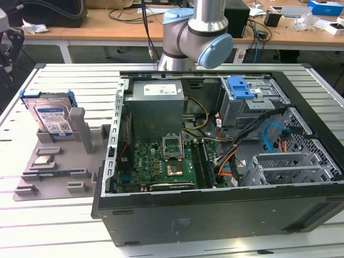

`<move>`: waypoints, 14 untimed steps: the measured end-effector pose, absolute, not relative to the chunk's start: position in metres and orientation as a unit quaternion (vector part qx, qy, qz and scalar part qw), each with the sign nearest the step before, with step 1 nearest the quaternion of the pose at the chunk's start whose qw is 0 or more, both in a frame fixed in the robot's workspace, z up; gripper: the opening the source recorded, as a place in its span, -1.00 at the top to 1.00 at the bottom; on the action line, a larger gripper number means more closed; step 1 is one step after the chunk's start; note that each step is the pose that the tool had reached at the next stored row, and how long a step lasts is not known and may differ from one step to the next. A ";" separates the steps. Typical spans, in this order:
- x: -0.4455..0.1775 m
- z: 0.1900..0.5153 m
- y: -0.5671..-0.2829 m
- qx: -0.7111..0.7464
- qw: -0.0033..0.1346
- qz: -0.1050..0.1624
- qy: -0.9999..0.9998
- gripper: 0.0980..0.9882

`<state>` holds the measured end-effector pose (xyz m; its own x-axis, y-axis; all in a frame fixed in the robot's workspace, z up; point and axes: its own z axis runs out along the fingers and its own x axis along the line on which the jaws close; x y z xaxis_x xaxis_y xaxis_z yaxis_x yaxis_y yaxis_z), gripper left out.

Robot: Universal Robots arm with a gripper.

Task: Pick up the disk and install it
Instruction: 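Pick up the disk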

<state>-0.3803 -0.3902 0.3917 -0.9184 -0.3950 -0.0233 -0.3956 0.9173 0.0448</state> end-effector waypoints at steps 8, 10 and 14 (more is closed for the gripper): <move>-0.380 0.392 -0.390 -0.236 0.006 0.025 0.971 0.98; -0.380 0.392 -0.390 -0.244 0.006 0.025 0.969 0.98; -0.380 0.392 -0.390 -0.262 0.005 0.025 0.965 0.98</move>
<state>-0.3802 -0.3902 0.3917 -0.8623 -0.5059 -0.0233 -0.5064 0.8611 0.0449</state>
